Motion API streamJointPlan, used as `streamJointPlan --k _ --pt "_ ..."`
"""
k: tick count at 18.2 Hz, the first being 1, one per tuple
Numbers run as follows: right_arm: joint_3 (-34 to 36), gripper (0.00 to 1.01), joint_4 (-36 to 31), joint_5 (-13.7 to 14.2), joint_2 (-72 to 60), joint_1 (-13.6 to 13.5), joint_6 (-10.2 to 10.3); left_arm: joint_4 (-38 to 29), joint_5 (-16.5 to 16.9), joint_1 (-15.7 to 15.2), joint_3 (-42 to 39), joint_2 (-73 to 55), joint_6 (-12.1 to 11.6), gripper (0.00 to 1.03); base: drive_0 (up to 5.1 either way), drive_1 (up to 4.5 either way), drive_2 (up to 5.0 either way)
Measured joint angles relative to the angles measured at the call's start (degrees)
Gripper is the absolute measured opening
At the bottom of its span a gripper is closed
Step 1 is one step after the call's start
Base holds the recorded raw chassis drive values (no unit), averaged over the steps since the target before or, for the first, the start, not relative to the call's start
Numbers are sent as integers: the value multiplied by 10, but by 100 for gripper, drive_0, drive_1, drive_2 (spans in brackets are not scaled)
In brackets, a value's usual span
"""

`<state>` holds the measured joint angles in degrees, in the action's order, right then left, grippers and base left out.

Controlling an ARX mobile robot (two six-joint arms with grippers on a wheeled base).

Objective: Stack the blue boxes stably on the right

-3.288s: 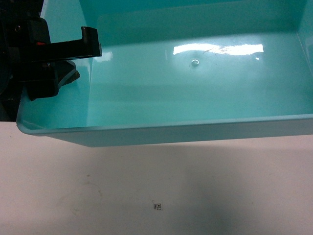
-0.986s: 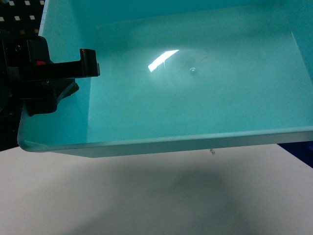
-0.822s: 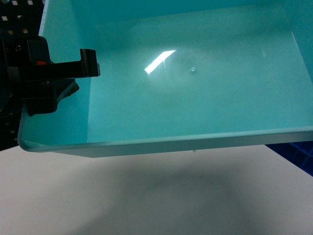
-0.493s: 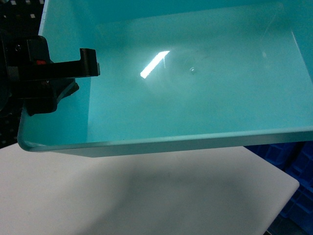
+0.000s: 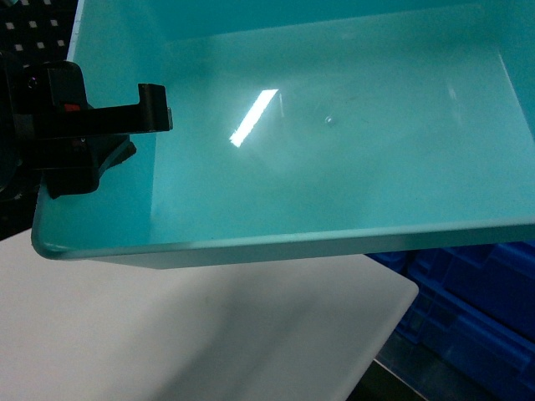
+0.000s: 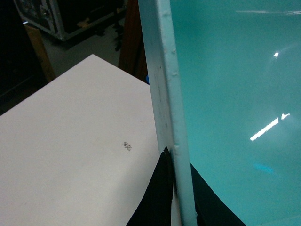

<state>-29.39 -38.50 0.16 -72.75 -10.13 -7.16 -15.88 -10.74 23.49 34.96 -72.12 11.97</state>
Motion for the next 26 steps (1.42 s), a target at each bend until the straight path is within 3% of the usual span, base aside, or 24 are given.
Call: streamJointPlan --k 22,26 --pt "0 7 0 1 0 -3 -1 0 1 -2 0 0 0 2 -158 -158 -158" --pt "0 7 -1 1 0 -3 -1 0 2 -2 0 0 0 2 303 -325 -325"
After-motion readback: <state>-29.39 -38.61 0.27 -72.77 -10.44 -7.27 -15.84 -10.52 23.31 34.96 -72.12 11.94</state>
